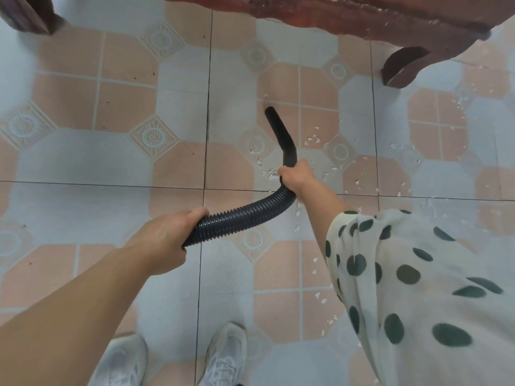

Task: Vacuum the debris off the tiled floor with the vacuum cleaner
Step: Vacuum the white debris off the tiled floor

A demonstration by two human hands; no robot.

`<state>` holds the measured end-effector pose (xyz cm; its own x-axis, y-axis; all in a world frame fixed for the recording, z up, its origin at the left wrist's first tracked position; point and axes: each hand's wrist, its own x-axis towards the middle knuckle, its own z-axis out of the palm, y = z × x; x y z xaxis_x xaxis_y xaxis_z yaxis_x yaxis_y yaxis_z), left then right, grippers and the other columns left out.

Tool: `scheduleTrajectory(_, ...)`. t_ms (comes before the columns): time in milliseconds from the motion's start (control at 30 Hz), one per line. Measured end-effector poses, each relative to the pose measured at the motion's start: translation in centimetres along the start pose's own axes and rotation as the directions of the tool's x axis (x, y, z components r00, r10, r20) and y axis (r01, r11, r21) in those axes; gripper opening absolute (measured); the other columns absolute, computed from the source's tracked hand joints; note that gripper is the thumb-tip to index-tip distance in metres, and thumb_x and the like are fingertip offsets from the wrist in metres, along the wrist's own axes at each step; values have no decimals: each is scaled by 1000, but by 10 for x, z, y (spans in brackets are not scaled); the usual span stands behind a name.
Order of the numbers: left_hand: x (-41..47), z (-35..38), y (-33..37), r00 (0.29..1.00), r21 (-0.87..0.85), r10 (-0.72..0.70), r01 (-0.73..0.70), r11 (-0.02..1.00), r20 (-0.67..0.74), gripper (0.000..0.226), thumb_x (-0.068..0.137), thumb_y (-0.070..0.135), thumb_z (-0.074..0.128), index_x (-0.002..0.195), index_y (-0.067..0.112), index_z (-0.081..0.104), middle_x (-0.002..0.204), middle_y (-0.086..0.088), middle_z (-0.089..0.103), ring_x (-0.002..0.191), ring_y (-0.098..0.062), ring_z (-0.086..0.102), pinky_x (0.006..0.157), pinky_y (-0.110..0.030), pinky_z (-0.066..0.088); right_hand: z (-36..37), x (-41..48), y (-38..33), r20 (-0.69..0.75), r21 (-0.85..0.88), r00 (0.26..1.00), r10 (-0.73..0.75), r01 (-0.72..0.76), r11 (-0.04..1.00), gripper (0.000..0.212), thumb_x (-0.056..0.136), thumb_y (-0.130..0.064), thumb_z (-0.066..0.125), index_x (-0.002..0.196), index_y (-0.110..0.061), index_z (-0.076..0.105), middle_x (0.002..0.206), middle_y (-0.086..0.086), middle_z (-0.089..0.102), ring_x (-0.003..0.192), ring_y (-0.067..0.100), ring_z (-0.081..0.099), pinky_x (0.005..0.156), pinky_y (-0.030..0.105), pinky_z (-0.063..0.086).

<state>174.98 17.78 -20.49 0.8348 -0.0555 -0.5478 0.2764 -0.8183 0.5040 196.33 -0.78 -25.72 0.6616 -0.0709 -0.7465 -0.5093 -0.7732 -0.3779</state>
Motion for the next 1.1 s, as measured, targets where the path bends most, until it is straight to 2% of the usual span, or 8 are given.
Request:
scheduleTrajectory(67,1,0,1,1000,12,3,-3,1000,-2,55,70,-3,50,111,32,40,88,7,54,75,-18,52,60,-32,43,-1,3,-1,3,67,1000,26,-26,997,39,97,-19,54,132,-6,41,90,6,49,79,21,55,59,30,48)
scheduleTrajectory(300,18,-8,-10,998,35,-26,28,999,-53,52,72,-4,51,112,28,41,73,8,46,62,-10,43,49,-26,30,8,20,-30,-53,75,999,6,-2,997,34,98,-19,55,128,-6,46,87,4,49,83,22,56,74,34,51)
scheduleTrajectory(467,15,-4,-12,999,4,-50,50,999,-15,54,71,-3,49,112,31,40,80,4,54,67,-17,50,52,-28,38,12,18,-25,-76,32,996,42,-39,999,35,95,-16,55,129,-8,46,89,5,51,83,24,57,80,40,56)
scheduleTrajectory(567,12,-6,-7,999,-10,-34,34,999,14,53,72,-2,50,111,33,38,84,5,55,72,-18,52,54,-27,39,8,14,-18,-91,47,993,78,-74,996,36,96,-17,55,130,-9,45,98,8,53,81,24,56,75,39,54)
scheduleTrajectory(733,23,-22,-6,999,-19,-37,36,999,-26,52,71,-2,50,110,32,39,81,5,53,71,-17,51,52,-28,36,-2,15,-34,-120,72,991,66,-57,996,34,95,-19,55,127,-8,46,86,4,50,77,23,56,77,40,56)
scheduleTrajectory(900,48,-28,-14,996,68,-26,32,997,-88,52,73,0,53,113,29,38,78,5,49,71,-19,51,52,-29,35,-8,27,-52,-167,-28,986,28,-34,999,38,95,-21,56,129,-6,46,99,8,55,90,28,60,81,41,56)
scheduleTrajectory(967,66,-25,-22,993,81,-7,17,997,-115,53,72,1,53,113,30,36,80,4,52,72,-21,53,53,-32,41,-9,40,-62,-209,-93,978,2,-22,995,34,94,-18,57,124,-6,48,96,8,57,93,28,62,84,41,57)
scheduleTrajectory(1100,97,-11,-39,990,50,30,-23,998,-141,51,70,4,55,109,31,35,82,2,55,74,-23,56,62,-40,51,-6,67,-80,-269,-192,960,-75,22,981,35,93,-16,58,126,-7,51,109,11,60,93,29,64,84,41,57)
